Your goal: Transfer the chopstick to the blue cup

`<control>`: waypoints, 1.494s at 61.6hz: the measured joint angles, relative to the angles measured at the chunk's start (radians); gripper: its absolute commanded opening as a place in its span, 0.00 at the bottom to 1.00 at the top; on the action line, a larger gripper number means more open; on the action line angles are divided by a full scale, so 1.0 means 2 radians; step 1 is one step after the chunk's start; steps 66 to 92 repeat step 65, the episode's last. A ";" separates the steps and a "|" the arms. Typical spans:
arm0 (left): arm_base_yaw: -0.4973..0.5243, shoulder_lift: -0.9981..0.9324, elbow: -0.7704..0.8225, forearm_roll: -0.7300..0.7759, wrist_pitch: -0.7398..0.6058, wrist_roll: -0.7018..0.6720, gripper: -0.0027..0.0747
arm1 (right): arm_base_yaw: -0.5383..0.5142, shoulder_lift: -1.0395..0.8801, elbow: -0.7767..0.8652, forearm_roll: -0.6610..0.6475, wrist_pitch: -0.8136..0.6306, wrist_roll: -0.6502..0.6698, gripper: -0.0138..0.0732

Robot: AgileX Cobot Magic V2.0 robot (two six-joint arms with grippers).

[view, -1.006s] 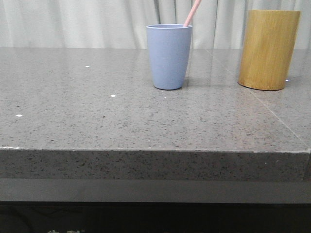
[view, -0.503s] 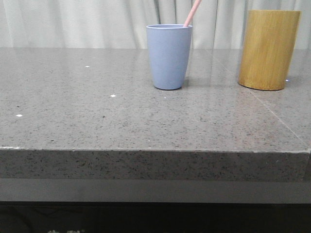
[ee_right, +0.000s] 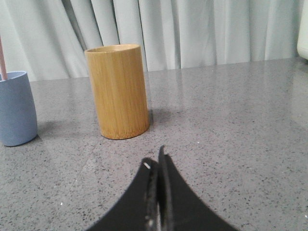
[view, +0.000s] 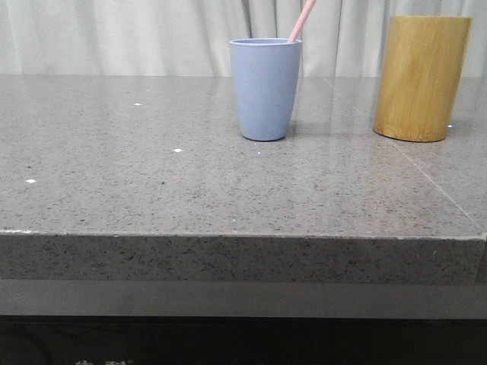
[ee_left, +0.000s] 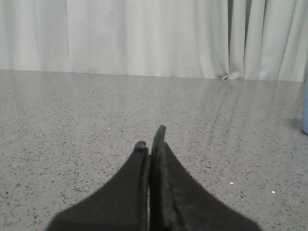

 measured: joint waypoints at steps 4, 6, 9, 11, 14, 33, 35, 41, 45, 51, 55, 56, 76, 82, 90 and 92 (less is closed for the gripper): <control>0.000 0.000 0.000 0.000 0.000 0.000 0.01 | 0.000 0.000 0.000 -0.001 0.000 0.001 0.08; 0.000 0.000 0.000 0.000 0.000 0.000 0.01 | 0.000 0.000 0.000 -0.001 0.000 -0.002 0.08; 0.000 0.000 0.000 0.000 0.000 0.000 0.01 | 0.000 0.000 0.000 0.005 0.000 -0.012 0.08; 0.000 0.000 0.000 0.000 0.000 0.000 0.01 | 0.000 0.000 0.000 0.012 0.000 -0.022 0.08; 0.000 0.000 0.000 0.000 0.000 0.000 0.01 | 0.000 0.000 0.000 0.025 0.000 -0.034 0.08; 0.000 0.000 0.000 0.000 0.000 0.000 0.01 | 0.000 0.000 0.000 0.039 0.000 -0.054 0.08; 0.000 0.000 0.000 0.000 0.000 0.000 0.01 | 0.000 0.000 0.000 0.039 0.000 -0.054 0.08; 0.000 0.000 0.000 0.000 0.000 0.000 0.01 | 0.000 0.000 0.000 0.039 0.000 -0.054 0.08; 0.000 0.000 0.000 0.000 0.000 0.000 0.01 | 0.000 0.000 0.000 0.039 0.000 -0.054 0.08; 0.000 0.000 0.000 0.000 0.000 0.000 0.01 | 0.000 0.000 0.000 0.039 0.000 -0.054 0.08; 0.000 0.000 0.000 0.000 0.000 0.000 0.01 | 0.000 0.000 0.000 0.040 0.000 -0.054 0.08; 0.000 0.000 0.000 0.000 0.000 0.000 0.01 | 0.000 0.000 0.000 0.040 0.000 -0.054 0.08; 0.000 0.000 0.000 0.000 0.000 0.000 0.01 | 0.000 0.000 0.000 0.040 0.000 -0.055 0.08; 0.000 0.000 0.000 0.000 0.000 0.000 0.01 | 0.000 0.000 0.000 0.040 0.000 -0.055 0.08; 0.000 0.000 0.000 0.000 0.000 0.000 0.01 | 0.000 0.000 0.000 0.040 0.000 -0.055 0.08; 0.000 0.000 0.000 0.000 0.000 0.000 0.01 | 0.000 0.000 0.000 0.040 0.000 -0.055 0.08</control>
